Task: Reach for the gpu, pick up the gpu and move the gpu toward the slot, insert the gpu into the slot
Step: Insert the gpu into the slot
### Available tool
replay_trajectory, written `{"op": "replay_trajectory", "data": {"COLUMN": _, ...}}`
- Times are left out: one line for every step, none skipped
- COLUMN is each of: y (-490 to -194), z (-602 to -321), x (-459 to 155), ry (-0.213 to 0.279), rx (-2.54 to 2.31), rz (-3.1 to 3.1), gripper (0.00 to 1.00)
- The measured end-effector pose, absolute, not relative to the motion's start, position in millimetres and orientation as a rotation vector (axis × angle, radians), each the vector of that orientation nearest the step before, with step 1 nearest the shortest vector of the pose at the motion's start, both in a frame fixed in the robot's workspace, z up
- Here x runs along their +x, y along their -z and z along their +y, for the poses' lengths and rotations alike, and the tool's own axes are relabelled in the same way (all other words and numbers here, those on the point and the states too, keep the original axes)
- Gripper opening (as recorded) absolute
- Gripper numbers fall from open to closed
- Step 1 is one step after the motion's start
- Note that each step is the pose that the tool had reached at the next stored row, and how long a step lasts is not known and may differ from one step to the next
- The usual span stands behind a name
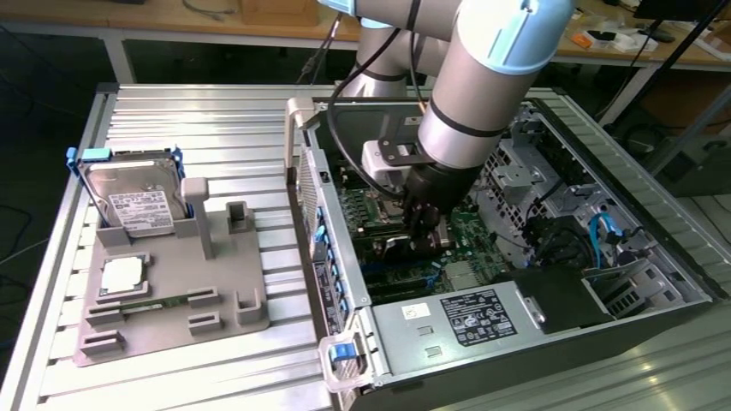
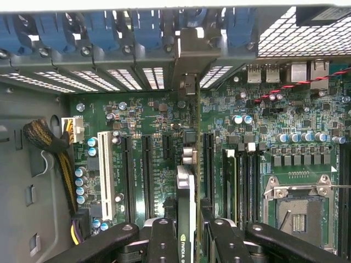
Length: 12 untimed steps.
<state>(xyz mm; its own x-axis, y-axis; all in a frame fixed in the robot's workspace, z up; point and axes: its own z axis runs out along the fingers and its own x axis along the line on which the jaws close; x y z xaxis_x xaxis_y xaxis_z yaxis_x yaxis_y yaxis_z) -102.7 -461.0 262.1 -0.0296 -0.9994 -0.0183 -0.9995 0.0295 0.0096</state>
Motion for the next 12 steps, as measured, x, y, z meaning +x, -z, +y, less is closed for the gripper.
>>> {"op": "replay_trajectory", "data": {"y": -261.8, "z": -461.1, "x": -102.8, "ry": -0.031, "rx": -2.184, "rz": 2.250, "gripper": 0.27}}
{"op": "replay_trajectory", "data": {"y": -261.4, "z": -461.1, "x": -102.8, "ry": -0.031, "rx": -2.184, "rz": 2.250, "gripper": 0.27}}
{"op": "replay_trajectory", "data": {"y": -261.1, "z": -461.1, "x": -102.8, "ry": -0.031, "rx": -2.184, "rz": 2.250, "gripper": 0.27}}
{"op": "replay_trajectory", "data": {"y": -260.8, "z": -461.1, "x": -102.8, "ry": -0.030, "rx": -2.184, "rz": 2.250, "gripper": 0.27}}
{"op": "replay_trajectory", "data": {"y": -260.4, "z": -461.1, "x": -102.8, "ry": -0.031, "rx": -2.184, "rz": 2.250, "gripper": 0.27}}
{"op": "replay_trajectory", "data": {"y": -259.9, "z": -461.1, "x": -102.8, "ry": -0.031, "rx": -2.184, "rz": 2.250, "gripper": 0.27}}
{"op": "replay_trajectory", "data": {"y": -259.4, "z": -461.0, "x": -102.8, "ry": -0.031, "rx": -2.184, "rz": 2.249, "gripper": 0.27}}
{"op": "replay_trajectory", "data": {"y": -259.1, "z": -461.0, "x": -102.8, "ry": -0.031, "rx": -2.184, "rz": 2.249, "gripper": 0.27}}
{"op": "replay_trajectory", "data": {"y": -258.6, "z": -461.0, "x": -102.9, "ry": -0.031, "rx": -2.184, "rz": 2.249, "gripper": 0.27}}
{"op": "replay_trajectory", "data": {"y": -258.1, "z": -461.1, "x": -103.0, "ry": -0.031, "rx": -2.184, "rz": 2.249, "gripper": 0.27}}
{"op": "replay_trajectory", "data": {"y": -257.6, "z": -461.0, "x": -103.0, "ry": -0.031, "rx": -2.184, "rz": 2.249, "gripper": 0.27}}
{"op": "replay_trajectory", "data": {"y": -256.7, "z": -461.1, "x": -103.2, "ry": -0.031, "rx": -2.184, "rz": 2.249, "gripper": 0.27}}
